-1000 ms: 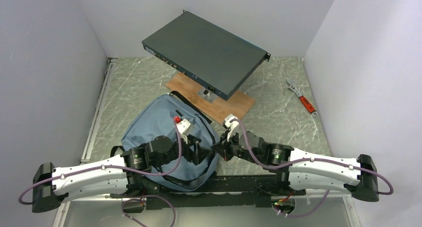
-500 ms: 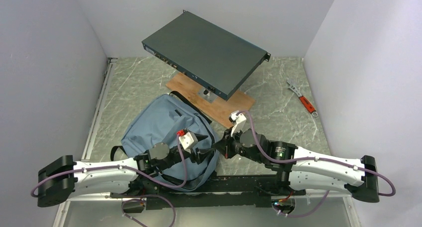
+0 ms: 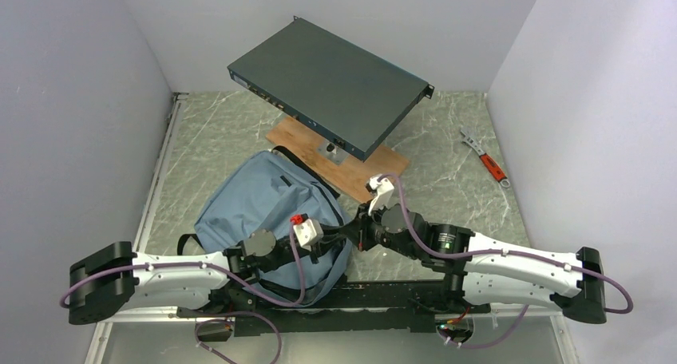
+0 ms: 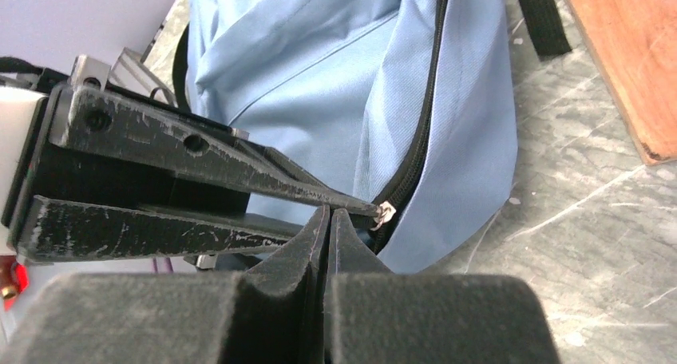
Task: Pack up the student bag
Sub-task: Zip the student bag at the center of the board.
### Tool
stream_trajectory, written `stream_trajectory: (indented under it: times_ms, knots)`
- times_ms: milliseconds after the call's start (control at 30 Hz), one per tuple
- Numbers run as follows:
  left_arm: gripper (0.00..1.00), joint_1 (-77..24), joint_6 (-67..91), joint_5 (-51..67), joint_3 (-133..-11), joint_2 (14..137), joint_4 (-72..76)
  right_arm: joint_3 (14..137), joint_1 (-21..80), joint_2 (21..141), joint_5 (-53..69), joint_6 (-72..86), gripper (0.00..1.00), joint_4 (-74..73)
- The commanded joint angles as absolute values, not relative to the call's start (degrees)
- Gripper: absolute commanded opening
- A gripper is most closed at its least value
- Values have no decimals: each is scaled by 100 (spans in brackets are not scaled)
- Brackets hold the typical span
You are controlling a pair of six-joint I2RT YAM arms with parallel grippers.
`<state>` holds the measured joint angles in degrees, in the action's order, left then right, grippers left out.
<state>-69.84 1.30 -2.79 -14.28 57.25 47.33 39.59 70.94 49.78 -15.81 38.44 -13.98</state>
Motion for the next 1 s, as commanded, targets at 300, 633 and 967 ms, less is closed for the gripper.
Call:
stream_trajectory:
  times_ms: [300, 633, 967]
  knots:
    - [0, -6994, 271, -596, -1749, 5497, 4441, 4800, 7113, 5013, -2172, 4735, 49, -2343]
    - [0, -6996, 1307, -997, -1876, 4821, 3029, 5335, 5983, 5129, -1563, 5261, 97, -3411]
    - [0, -6996, 1892, -1084, -2017, 4723, 2573, 5576, 5863, 6441, -1158, 4749, 72, -2884]
